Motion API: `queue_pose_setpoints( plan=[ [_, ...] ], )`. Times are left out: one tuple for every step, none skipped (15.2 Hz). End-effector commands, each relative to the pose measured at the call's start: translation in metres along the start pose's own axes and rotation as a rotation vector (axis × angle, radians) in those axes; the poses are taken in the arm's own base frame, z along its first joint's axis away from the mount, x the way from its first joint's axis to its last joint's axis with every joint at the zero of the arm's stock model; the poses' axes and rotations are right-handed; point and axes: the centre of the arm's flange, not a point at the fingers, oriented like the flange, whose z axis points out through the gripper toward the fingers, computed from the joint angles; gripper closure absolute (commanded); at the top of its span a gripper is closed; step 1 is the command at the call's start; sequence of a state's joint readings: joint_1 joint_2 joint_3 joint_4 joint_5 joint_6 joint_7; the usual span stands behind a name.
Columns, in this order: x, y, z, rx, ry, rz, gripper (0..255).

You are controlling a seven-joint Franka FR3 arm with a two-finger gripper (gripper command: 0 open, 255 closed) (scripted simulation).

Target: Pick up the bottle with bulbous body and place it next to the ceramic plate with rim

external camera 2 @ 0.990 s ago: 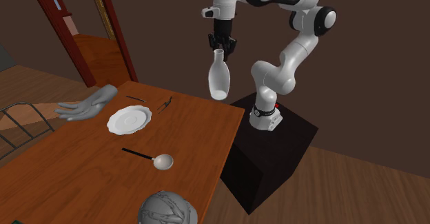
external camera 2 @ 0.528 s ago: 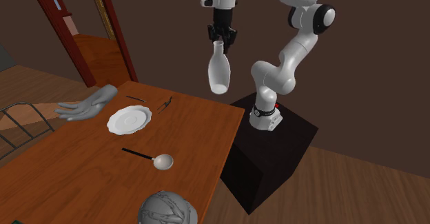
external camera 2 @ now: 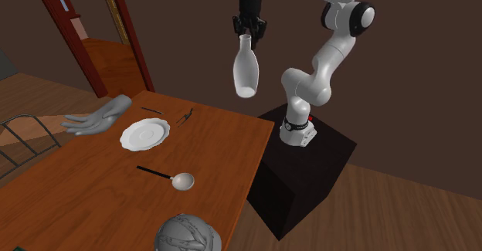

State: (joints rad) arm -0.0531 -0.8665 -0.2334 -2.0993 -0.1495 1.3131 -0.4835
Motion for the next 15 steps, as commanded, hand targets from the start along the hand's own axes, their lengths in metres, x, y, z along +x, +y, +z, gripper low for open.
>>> queue_pose_setpoints(
  plan=[
    [0.001,0.000,-0.011,0.000,0.000,0.000,255],
    [0.001,0.000,-0.017,0.000,0.000,0.000,255],
    [0.001,0.000,-0.022,0.000,0.000,0.000,255],
    [0.002,0.000,-0.027,0.000,0.000,0.000,255],
    [0.002,0.000,-0.033,0.000,0.000,0.000,255],
    [0.002,0.000,-0.038,0.000,0.000,0.000,255],
    [0.003,0.000,-0.043,0.000,0.000,0.000,255],
    [0.003,0.000,-0.048,0.000,0.000,0.000,255],
    [0.003,0.000,-0.050,0.000,0.000,0.000,255],
    [0.013,0.006,-0.043,0.000,0.000,0.000,255],
    [0.022,0.012,-0.036,0.000,0.000,0.000,255],
    [0.031,0.018,-0.029,0.000,0.000,0.000,255],
    [0.040,0.024,-0.022,0.000,0.000,0.000,255],
    [0.049,0.031,-0.015,0.000,0.000,0.000,255],
    [0.058,0.037,-0.007,0.000,0.000,0.000,255]
  ],
)
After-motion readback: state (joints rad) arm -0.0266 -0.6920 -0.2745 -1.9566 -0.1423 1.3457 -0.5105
